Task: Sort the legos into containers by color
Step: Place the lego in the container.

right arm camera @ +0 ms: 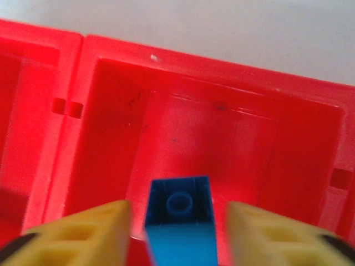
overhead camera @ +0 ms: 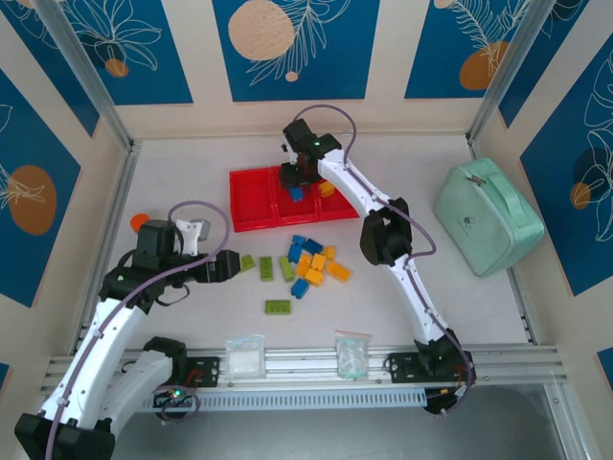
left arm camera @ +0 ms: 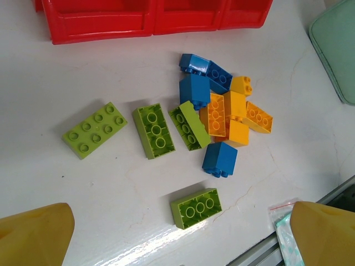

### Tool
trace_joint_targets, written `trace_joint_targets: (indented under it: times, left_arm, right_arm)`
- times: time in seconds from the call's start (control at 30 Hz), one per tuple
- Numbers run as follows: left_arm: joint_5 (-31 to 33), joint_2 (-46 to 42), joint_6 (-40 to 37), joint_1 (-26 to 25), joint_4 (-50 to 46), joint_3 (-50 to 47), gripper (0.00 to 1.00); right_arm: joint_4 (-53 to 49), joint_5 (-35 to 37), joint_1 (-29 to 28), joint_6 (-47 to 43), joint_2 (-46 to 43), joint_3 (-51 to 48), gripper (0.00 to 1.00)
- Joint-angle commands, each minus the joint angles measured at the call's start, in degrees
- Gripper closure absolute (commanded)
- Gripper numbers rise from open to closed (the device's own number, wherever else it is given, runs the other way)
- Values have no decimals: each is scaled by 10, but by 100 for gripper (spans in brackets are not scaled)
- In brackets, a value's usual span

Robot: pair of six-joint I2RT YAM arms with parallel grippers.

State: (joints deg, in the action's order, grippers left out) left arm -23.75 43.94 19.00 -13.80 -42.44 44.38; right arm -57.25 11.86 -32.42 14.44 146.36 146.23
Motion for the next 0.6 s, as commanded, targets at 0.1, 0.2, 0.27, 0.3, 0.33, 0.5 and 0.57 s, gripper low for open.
trace_joint_targets:
  times: [0.1, 0.2, 0.27, 0.3, 0.33, 0.5, 0.57]
  left_arm:
    - [3, -2, -5, -7, 0, 1, 0]
    - [5, -1, -5, -7, -2, 2, 1]
    - [5, -2, -5, -7, -1, 2, 1]
    - [7, -2, -5, -7, -1, 2, 1]
    - [8, -3, -4, -7, -2, 2, 1]
    - [5, -2, -5, -8, -2, 2, 1]
    - [3, -2, -4, -8, -2, 2, 1]
  right_arm:
    - [-23, 2, -17, 8, -85, -26, 16]
    - [-34, 3, -25, 18, -141, -72, 13]
    - [-38, -4, -29, 24, -185, -119, 12]
    - [-36, -5, -30, 29, -212, -151, 11]
    - [-32, -7, -30, 35, -239, -191, 11]
    - [21, -33, -31, 43, -393, -408, 11]
    - [55, -69, -33, 14, -452, -499, 11]
